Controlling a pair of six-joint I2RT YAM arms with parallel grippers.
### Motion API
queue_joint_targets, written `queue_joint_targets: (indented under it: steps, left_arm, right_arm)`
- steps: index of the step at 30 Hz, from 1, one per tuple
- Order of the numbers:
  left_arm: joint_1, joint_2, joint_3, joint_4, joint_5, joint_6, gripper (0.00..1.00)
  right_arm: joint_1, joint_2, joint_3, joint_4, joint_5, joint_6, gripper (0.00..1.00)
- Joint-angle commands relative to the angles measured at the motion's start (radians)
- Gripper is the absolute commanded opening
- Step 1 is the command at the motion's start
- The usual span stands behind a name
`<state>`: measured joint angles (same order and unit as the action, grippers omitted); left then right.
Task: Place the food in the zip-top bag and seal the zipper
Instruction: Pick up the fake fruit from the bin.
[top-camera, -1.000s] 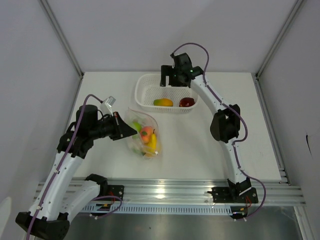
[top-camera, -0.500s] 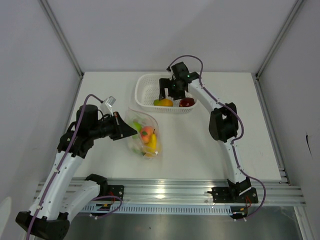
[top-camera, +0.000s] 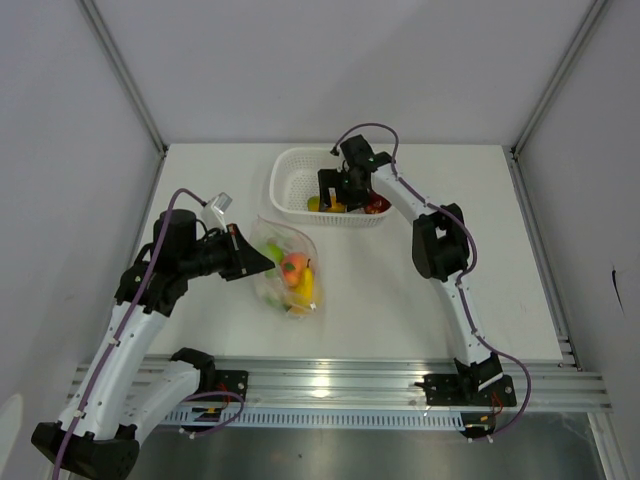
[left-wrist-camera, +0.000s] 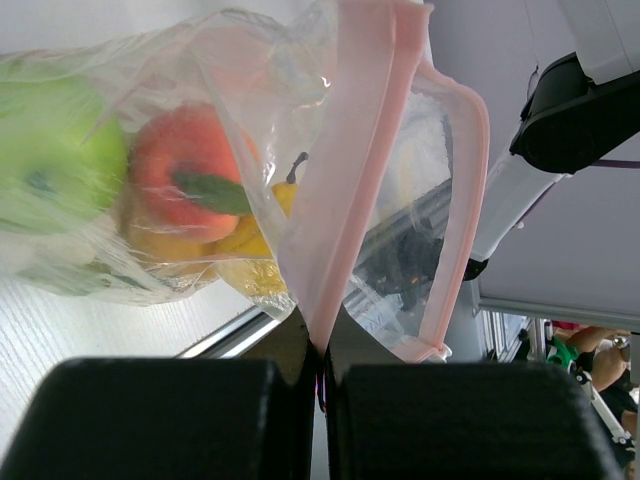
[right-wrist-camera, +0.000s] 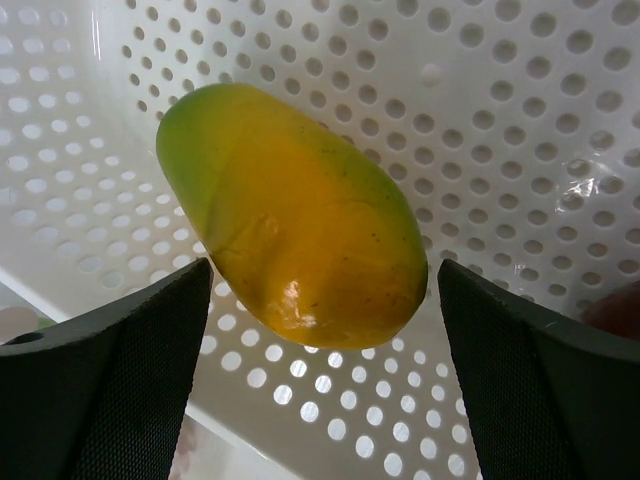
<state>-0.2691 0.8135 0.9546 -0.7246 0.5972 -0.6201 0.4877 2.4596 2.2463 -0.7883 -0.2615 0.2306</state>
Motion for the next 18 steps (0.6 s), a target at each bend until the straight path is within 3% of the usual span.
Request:
queue_joint_targets:
  steps: [1, 7, 14, 18]
  left_arm:
    - [-0.002, -0.008, -0.002, 0.022, 0.009, 0.013, 0.01]
    - [-0.002, -0.01, -0.008, 0.025, 0.01, 0.01, 0.01]
    - [-0.002, -0.011, -0.008, 0.021, 0.01, 0.013, 0.01]
    - [-0.002, -0.011, -0.013, 0.022, 0.013, 0.011, 0.01]
  right_arm:
    - [0.0, 0.015, 0.001, 0.012, -0.031, -0.017, 0.94]
    - [0.0, 0.027, -0.007, 0.04, -0.033, -0.036, 0.91]
    - [0.002, 0.035, 0.004, 0.081, -0.07, -0.056, 0.95]
    - [0.002, 0.047, 0.026, 0.09, -0.077, -0.054, 0.9]
